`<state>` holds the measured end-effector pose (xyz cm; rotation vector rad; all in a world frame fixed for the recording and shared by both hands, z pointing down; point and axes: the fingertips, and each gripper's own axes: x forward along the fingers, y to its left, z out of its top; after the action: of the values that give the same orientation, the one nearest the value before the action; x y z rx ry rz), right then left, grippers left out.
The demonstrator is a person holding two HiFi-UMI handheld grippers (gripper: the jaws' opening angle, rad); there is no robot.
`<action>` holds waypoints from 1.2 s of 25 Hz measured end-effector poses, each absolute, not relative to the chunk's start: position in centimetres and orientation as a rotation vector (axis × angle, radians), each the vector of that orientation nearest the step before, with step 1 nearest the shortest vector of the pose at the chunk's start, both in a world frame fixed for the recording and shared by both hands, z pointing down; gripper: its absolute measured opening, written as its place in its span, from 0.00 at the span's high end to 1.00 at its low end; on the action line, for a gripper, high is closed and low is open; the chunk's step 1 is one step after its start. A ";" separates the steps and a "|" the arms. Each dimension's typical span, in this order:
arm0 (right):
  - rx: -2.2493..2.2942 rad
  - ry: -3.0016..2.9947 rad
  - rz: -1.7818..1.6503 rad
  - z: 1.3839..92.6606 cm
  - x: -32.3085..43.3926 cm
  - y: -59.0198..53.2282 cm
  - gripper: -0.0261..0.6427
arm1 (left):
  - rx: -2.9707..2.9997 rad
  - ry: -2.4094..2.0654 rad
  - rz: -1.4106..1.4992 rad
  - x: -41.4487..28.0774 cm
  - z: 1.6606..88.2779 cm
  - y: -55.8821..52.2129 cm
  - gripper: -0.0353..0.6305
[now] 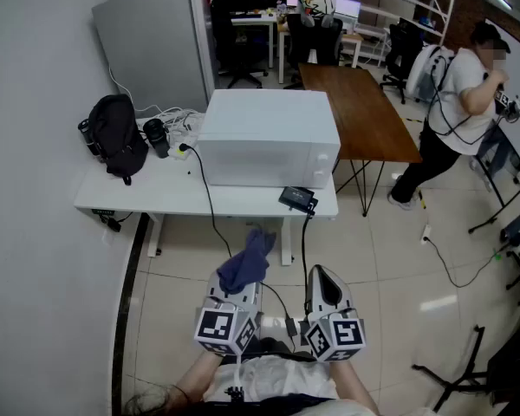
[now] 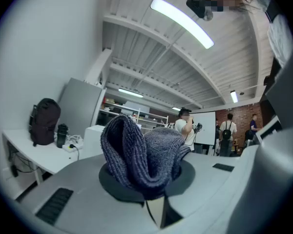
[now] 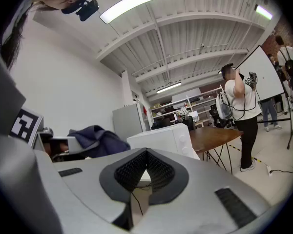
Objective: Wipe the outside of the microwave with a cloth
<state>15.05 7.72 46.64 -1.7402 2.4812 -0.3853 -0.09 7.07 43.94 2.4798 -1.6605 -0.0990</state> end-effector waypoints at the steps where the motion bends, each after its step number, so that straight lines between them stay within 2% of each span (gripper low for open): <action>1: -1.757 2.478 -0.388 46.7 15.5 7.3 0.93 | 2.518 -1.617 -0.132 1.2 43.3 5.4 0.87; 9: -1.865 2.374 -0.430 47.4 17.4 3.0 0.93 | 2.816 -1.279 -0.372 10.2 39.1 -7.8 0.87; 15: -1.965 2.237 -0.443 47.2 17.6 -3.8 0.93 | 2.905 -1.109 -0.160 15.2 42.0 -16.5 0.87; 23: -2.067 2.059 -0.391 45.3 17.1 -10.1 0.93 | 2.912 -0.952 -0.037 16.2 45.3 -25.3 0.87; 30: -2.102 2.101 -0.392 45.5 16.3 -12.5 0.93 | 2.867 -0.947 0.002 15.3 47.8 -27.3 0.87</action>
<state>16.26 -12.47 45.54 -2.1020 2.1006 -0.3917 15.30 -27.26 47.80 2.8665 -0.9474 0.0017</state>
